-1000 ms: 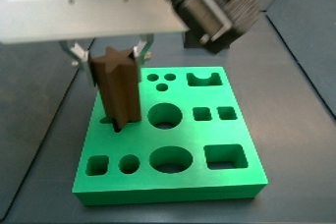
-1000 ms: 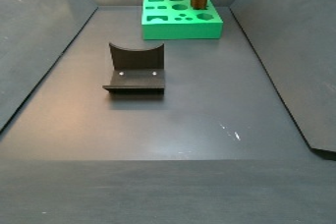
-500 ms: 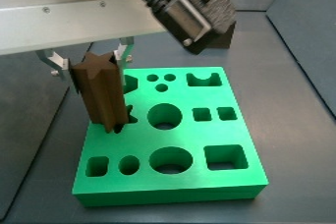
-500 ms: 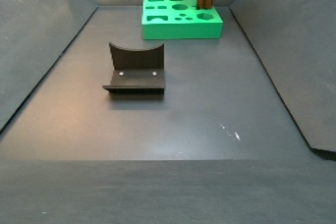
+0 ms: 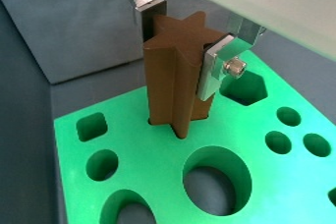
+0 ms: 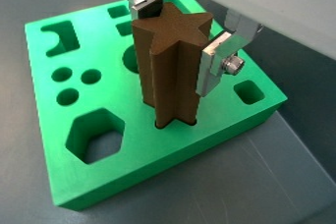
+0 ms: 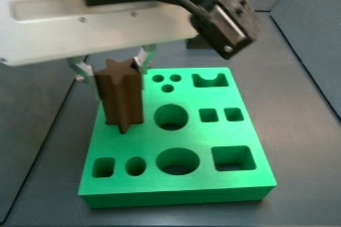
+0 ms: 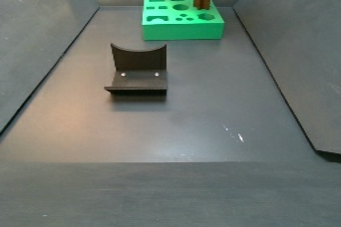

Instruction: Insert the star object.

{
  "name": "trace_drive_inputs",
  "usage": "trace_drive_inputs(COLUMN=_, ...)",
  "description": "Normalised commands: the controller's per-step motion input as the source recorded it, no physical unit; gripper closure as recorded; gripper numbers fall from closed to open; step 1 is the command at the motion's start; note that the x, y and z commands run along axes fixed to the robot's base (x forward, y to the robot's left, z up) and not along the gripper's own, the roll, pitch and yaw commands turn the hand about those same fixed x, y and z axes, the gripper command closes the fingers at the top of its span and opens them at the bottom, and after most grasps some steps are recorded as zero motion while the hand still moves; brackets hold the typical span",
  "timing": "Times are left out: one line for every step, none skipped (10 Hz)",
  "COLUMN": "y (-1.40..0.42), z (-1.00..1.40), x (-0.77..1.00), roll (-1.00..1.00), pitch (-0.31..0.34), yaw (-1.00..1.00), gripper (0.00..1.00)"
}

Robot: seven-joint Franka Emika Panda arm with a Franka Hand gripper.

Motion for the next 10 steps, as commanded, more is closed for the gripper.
trace_drive_inputs(y=0.08, z=-1.00, x=0.13, roll=0.06, pitch=-0.006, yaw=0.09, gripper=1.00)
trace_drive_inputs(y=0.15, z=-1.00, x=0.24, roll=0.08, pitch=0.000, yaw=0.01, gripper=1.00)
trace_drive_inputs(y=0.27, z=-1.00, x=0.40, roll=0.12, pitch=0.000, yaw=0.00, gripper=1.00)
trace_drive_inputs(y=0.41, z=-1.00, x=0.55, roll=0.14, pitch=0.000, yaw=-0.14, gripper=1.00)
trace_drive_inputs(y=0.49, z=-0.99, x=0.55, roll=0.14, pitch=0.000, yaw=-0.09, gripper=1.00)
trace_drive_inputs(y=0.65, z=-0.86, x=0.65, roll=0.18, pitch=0.014, yaw=-0.04, gripper=1.00)
trace_drive_inputs(y=0.71, z=-0.89, x=0.63, roll=0.15, pitch=0.011, yaw=-0.01, gripper=1.00)
trace_drive_inputs(y=0.15, z=-0.43, x=0.00, roll=-0.11, pitch=-0.053, yaw=-0.17, gripper=1.00)
trace_drive_inputs(y=0.04, z=-0.08, x=0.00, roll=-0.09, pitch=-0.050, yaw=-0.01, gripper=1.00)
trace_drive_inputs(y=-0.01, z=0.00, x=0.00, roll=0.02, pitch=0.000, yaw=0.00, gripper=1.00)
